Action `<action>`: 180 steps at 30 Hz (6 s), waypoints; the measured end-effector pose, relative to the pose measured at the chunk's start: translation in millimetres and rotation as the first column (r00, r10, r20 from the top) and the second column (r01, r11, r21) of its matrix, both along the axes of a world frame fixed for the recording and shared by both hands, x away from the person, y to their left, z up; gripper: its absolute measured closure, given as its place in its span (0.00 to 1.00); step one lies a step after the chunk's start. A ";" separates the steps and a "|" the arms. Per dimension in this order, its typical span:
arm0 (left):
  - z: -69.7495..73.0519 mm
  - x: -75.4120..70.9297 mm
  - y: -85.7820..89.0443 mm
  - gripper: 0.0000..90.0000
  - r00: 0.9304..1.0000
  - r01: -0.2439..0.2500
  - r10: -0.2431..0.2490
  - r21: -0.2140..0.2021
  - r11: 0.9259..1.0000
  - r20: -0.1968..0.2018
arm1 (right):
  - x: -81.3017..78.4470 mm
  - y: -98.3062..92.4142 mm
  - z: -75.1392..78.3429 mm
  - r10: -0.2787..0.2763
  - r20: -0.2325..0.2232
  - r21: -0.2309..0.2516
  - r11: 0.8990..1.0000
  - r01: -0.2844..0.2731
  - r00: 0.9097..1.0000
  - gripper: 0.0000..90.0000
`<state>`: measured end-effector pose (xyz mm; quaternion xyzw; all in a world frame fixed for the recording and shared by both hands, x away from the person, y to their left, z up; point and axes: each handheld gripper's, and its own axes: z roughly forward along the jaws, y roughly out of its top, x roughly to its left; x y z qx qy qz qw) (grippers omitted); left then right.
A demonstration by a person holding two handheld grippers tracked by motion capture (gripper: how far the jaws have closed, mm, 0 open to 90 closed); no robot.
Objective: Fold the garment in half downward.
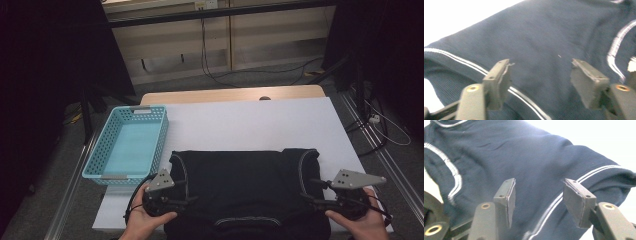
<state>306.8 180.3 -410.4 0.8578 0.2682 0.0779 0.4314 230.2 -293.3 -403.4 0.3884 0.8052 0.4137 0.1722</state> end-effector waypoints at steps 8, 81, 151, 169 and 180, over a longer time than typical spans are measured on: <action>-7.0 31.5 -16.7 0.20 0.999 -0.021 0.020 0.028 0.999 0.036 | 41.1 -15.8 7.8 -0.061 0.038 -0.054 0.997 0.063 0.997 0.52; -34.7 63.6 -33.7 0.13 0.998 -0.065 0.065 0.138 0.988 0.004 | 132.1 -54.5 -47.1 -0.072 -0.233 -0.026 0.997 0.067 0.970 0.64; -40.3 153.1 -47.6 0.50 0.959 -0.276 0.282 0.154 0.949 -0.016 | 125.3 -106.0 -15.2 -0.387 0.036 -0.078 0.918 0.388 0.922 0.91; -43.6 151.2 -43.7 0.71 0.966 -0.230 0.239 0.100 0.968 -0.101 | 126.1 -102.8 -19.6 -0.370 0.017 -0.080 0.925 0.370 0.929 0.91; -37.6 146.1 -48.1 0.86 0.965 -0.218 0.231 0.113 0.969 -0.126 | 124.8 -102.5 -18.6 -0.366 0.016 -0.073 0.928 0.366 0.930 0.91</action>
